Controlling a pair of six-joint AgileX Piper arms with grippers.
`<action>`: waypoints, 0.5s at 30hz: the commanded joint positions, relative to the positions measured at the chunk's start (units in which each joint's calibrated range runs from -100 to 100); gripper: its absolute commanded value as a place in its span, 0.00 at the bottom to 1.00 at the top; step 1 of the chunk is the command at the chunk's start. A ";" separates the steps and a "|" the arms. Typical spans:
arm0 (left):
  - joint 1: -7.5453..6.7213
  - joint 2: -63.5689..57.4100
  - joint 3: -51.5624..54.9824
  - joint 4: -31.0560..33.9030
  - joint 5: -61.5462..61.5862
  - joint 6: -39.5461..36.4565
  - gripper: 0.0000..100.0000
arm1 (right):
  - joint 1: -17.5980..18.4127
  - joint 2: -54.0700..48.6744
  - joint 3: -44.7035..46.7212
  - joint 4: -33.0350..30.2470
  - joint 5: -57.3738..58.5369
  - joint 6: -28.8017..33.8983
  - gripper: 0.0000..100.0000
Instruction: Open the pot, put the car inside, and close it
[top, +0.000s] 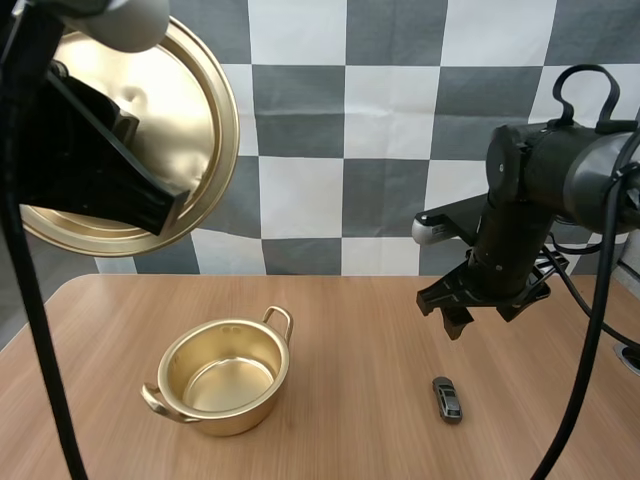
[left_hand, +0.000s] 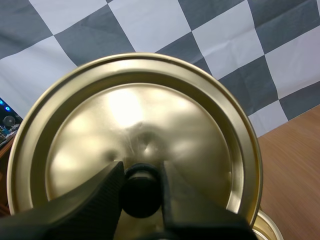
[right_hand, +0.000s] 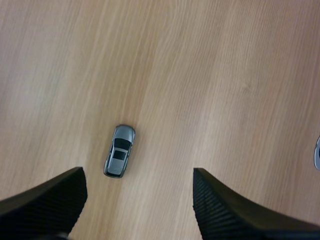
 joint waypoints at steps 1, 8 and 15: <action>-0.04 -0.03 -0.02 0.01 0.00 -0.03 0.00 | 0.01 0.17 0.24 0.63 0.00 -0.22 1.00; -0.04 -0.03 -0.02 0.03 0.00 -0.03 0.00 | 0.01 3.24 4.52 10.48 0.00 -5.70 1.00; -0.04 -0.38 -0.02 0.03 0.00 -0.03 0.00 | 0.01 10.14 6.91 10.70 -3.87 -5.33 1.00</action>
